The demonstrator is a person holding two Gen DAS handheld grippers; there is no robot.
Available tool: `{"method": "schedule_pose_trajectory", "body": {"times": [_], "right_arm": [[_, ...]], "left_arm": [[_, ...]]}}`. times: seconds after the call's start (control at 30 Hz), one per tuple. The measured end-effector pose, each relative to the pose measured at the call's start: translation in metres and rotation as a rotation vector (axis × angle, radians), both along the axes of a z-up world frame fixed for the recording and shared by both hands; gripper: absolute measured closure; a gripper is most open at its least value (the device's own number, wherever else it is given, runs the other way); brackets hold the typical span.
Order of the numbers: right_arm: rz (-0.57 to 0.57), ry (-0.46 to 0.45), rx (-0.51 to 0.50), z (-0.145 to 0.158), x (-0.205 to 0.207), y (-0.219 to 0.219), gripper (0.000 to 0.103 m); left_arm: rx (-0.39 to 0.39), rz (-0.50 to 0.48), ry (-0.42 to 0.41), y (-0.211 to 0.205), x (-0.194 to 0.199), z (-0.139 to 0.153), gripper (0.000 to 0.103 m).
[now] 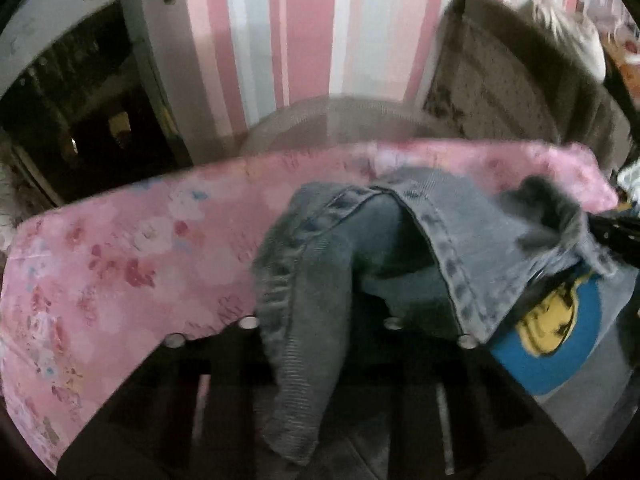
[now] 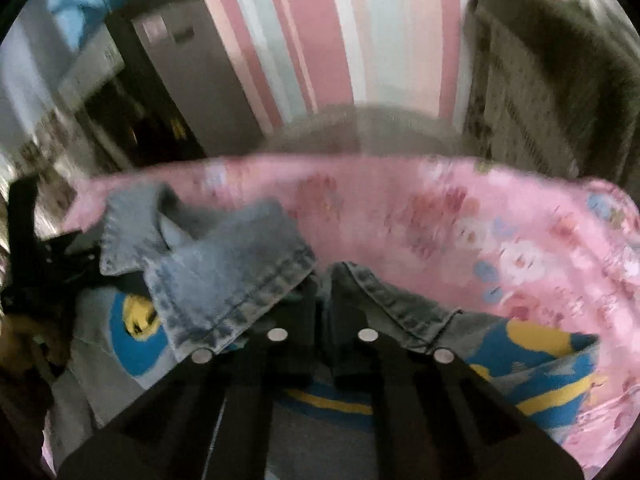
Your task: Fold large clothes
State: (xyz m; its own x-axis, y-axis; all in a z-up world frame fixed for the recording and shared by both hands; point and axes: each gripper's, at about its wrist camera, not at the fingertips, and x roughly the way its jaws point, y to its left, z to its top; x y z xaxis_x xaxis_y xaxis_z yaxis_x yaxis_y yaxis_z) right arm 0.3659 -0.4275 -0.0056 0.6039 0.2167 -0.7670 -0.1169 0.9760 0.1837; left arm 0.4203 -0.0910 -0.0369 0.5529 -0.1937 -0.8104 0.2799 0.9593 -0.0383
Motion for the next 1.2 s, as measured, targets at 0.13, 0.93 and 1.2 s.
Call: {"method": "schedule_pose_trajectory", "body": {"times": [0.13, 0.93, 1.2], "right_arm": [[-0.016, -0.145, 0.006, 0.041, -0.014, -0.008, 0.099], [-0.07, -0.256, 0.007, 0.063, -0.15, -0.013, 0.029], [-0.057, -0.235, 0.055, 0.029, -0.282, 0.012, 0.028]], "left_arm": [[-0.046, 0.005, -0.105, 0.003, -0.012, 0.032, 0.096], [-0.046, 0.083, -0.106, 0.056, -0.109, 0.06, 0.006], [-0.099, 0.191, -0.131, 0.119, -0.24, 0.031, 0.005]]}}
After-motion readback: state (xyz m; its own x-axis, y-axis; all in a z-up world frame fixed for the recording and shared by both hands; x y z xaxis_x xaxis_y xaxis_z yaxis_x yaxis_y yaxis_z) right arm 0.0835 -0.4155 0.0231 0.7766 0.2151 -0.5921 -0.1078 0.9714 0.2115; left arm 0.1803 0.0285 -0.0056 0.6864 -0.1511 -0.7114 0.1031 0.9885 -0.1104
